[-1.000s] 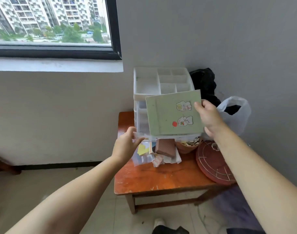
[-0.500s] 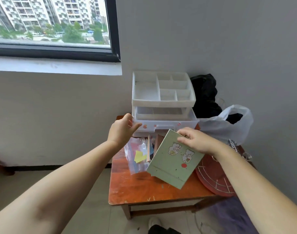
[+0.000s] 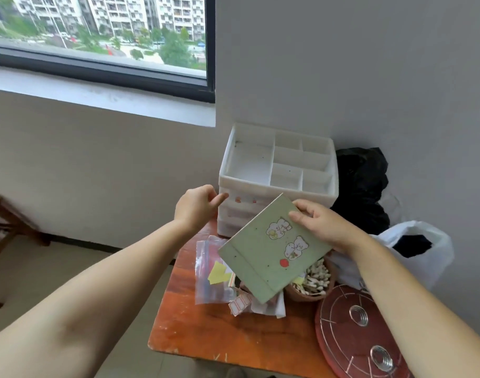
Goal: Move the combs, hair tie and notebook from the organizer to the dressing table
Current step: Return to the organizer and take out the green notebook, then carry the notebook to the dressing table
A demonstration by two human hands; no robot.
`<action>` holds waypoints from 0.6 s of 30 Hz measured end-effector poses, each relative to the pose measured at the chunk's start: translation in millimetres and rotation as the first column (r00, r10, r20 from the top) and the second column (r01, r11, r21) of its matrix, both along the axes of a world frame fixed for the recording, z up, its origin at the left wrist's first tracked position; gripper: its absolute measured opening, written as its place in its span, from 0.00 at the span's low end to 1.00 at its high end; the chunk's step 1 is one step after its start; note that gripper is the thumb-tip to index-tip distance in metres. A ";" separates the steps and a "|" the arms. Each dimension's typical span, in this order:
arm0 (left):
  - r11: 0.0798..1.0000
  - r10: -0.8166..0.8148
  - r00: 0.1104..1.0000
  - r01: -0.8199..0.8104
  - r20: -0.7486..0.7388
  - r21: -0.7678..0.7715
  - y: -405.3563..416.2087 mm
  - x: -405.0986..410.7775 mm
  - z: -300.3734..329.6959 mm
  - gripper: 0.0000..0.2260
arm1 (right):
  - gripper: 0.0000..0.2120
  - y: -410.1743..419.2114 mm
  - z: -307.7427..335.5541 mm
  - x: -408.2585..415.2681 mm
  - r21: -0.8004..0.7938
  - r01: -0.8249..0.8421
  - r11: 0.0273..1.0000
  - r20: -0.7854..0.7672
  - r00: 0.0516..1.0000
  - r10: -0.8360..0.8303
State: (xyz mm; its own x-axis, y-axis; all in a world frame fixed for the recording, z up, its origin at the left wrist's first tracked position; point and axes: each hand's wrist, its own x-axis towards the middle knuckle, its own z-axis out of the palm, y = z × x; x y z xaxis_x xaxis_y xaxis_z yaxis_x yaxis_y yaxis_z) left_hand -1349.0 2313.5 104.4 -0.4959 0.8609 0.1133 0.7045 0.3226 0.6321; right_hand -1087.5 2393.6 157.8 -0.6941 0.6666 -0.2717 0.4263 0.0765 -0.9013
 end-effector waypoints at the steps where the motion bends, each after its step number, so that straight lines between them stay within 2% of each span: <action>1: 1.000 -0.007 0.999 0.008 0.040 -0.001 -4.3 0.2 -4.9 0.19 | 0.08 0.0 -0.9 -3.5 -0.052 0.008 0.999 -0.052 0.999 -0.010; 3: 1.000 0.027 0.984 -0.027 0.177 -0.001 -19.1 1.5 -11.5 0.21 | 0.08 -3.0 -2.6 -18.5 -0.133 0.014 0.991 -0.141 0.989 -0.033; 4: 0.995 0.098 0.946 -0.102 0.310 -0.002 -30.2 -0.6 -14.7 0.22 | 0.08 -6.4 -3.5 -29.9 -0.157 0.011 0.988 -0.167 0.985 -0.037; 5: 0.975 0.197 0.836 -0.222 0.513 -0.014 -44.5 -5.3 -18.5 0.23 | 0.08 -11.4 -4.7 -43.6 -0.165 -0.001 0.986 -0.184 0.983 -0.030; 6: 0.938 0.261 0.613 -0.344 0.746 -0.045 -62.4 -11.5 -23.6 0.24 | 0.08 -18.7 -6.2 -59.5 -0.165 -0.024 0.986 -0.203 0.979 -0.010; 7: 0.898 0.237 0.312 -0.432 0.920 -0.085 -86.3 -17.6 -28.9 0.24 | 0.08 -28.7 -8.3 -77.2 -0.168 -0.051 0.984 -0.230 0.973 0.011; 8: 0.861 0.147 0.058 -0.499 0.987 -0.099 -115.0 -21.7 -35.0 0.23 | 0.08 -41.5 -11.3 -96.2 -0.181 -0.073 0.981 -0.256 0.966 0.024; 9: 0.831 0.052 -0.085 -0.550 0.995 -0.091 -145.4 -22.8 -41.3 0.20 | 0.08 -57.2 -14.6 -116.1 -0.214 -0.085 0.973 -0.280 0.960 0.022; 10: 0.804 -0.011 -0.150 -0.589 0.989 -0.081 -175.6 -19.0 -46.4 0.16 | 0.08 -75.4 -18.9 -135.4 -0.270 -0.090 0.959 -0.300 0.954 0.006; 11: 0.786 -0.061 -0.185 -0.614 0.981 -0.067 -204.6 -12.2 -51.2 0.12 | 0.08 -96.3 -24.2 -153.3 -0.347 -0.093 0.933 -0.312 0.950 -0.021; 13: 0.726 -0.185 -0.208 -0.688 0.960 -0.010 -253.8 4.6 -52.2 0.13 | 0.08 -142.4 -36.3 -182.7 -0.505 -0.121 0.855 -0.306 0.951 -0.046; 15: 0.651 -0.292 -0.155 -0.755 0.944 0.078 -295.0 14.8 -52.3 0.14 | 0.11 -190.4 -48.3 -202.3 -0.560 -0.198 0.804 -0.287 0.957 0.036; 18: 0.509 -0.241 -0.050 -0.857 0.969 0.083 -359.0 22.5 -46.2 0.11 | 0.15 -260.0 -62.1 -213.9 -0.599 -0.338 0.726 -0.245 0.940 0.235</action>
